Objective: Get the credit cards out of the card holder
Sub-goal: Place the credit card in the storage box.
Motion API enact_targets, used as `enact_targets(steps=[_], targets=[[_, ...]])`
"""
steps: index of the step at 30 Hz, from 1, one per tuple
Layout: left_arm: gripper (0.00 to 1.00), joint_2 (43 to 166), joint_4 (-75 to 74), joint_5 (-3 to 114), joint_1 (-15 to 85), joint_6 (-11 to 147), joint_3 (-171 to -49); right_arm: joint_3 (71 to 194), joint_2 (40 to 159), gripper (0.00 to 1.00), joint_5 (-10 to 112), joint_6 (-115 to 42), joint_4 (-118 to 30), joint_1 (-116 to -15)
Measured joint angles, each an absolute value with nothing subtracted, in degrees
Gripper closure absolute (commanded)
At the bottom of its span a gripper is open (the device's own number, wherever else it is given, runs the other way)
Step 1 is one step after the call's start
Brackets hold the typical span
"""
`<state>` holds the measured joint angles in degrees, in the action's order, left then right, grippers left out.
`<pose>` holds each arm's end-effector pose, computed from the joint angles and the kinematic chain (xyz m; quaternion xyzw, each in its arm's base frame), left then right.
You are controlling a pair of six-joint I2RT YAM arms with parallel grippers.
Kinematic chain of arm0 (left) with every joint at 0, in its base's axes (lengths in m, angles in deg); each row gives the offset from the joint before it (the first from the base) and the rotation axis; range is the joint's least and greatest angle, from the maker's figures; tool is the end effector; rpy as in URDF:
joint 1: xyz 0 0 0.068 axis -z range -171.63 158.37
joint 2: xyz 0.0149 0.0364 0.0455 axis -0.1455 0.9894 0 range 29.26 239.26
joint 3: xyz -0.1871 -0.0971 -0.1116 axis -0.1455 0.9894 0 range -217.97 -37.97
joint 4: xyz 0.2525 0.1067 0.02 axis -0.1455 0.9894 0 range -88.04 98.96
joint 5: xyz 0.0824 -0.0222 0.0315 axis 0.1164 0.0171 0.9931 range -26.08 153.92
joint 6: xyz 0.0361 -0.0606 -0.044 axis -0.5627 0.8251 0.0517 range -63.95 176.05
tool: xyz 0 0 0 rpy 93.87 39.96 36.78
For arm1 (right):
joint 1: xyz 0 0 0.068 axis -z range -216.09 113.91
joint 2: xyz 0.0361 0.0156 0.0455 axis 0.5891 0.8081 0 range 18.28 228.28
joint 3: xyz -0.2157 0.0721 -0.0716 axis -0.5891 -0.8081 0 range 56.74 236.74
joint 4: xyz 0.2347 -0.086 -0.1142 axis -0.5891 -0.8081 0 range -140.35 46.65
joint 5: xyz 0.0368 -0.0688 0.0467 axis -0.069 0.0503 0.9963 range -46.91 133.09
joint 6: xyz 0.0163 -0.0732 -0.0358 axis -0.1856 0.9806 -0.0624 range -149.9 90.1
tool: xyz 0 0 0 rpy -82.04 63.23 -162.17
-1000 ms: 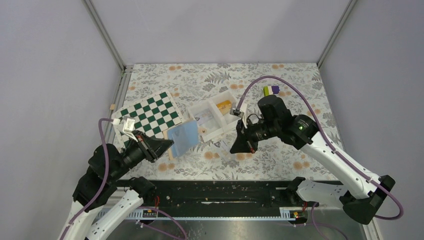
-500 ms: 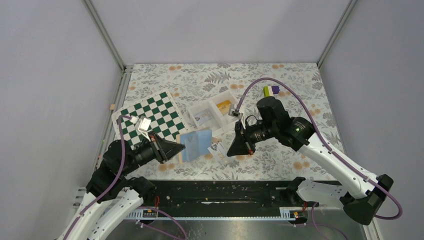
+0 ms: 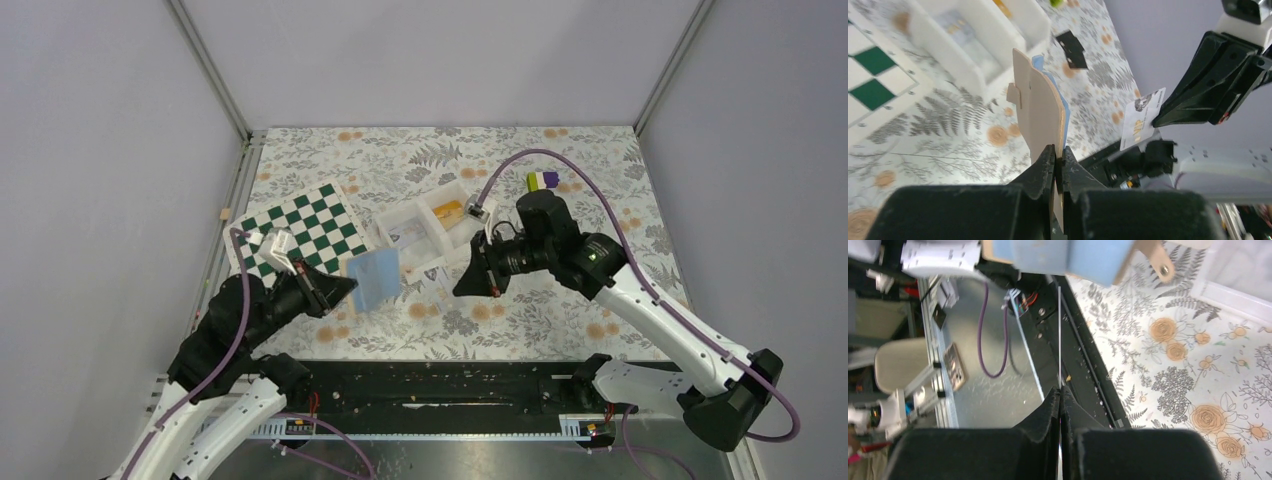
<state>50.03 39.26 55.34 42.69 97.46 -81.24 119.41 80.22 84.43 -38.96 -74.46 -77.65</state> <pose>0.1293 -0.1016 0.3118 -0.0033 0.7914 -0.4202 0.4439 0.1792 0.2228 0.3134 -0.3956 0.7303 0.4757 0.2896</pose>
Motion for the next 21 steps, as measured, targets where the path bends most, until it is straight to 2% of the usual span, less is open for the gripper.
enact_targets(steps=[4,10,14,21], targets=[[1.00,48.81,42.07,63.51,42.67,97.00,-83.73,119.17,83.01,1.00,80.17,-46.45,-69.09,-76.52],[1.00,45.16,46.12,75.84,42.67,96.35,-84.78,110.01,88.24,1.00,66.99,-67.48,-46.95,-76.43],[1.00,44.20,47.15,80.98,42.67,94.95,-85.30,105.05,94.25,1.00,54.97,-80.90,-35.25,-76.43],[1.00,40.88,48.44,85.92,42.67,90.18,-85.92,104.83,104.46,1.00,38.36,-95.48,-22.53,-77.43]])
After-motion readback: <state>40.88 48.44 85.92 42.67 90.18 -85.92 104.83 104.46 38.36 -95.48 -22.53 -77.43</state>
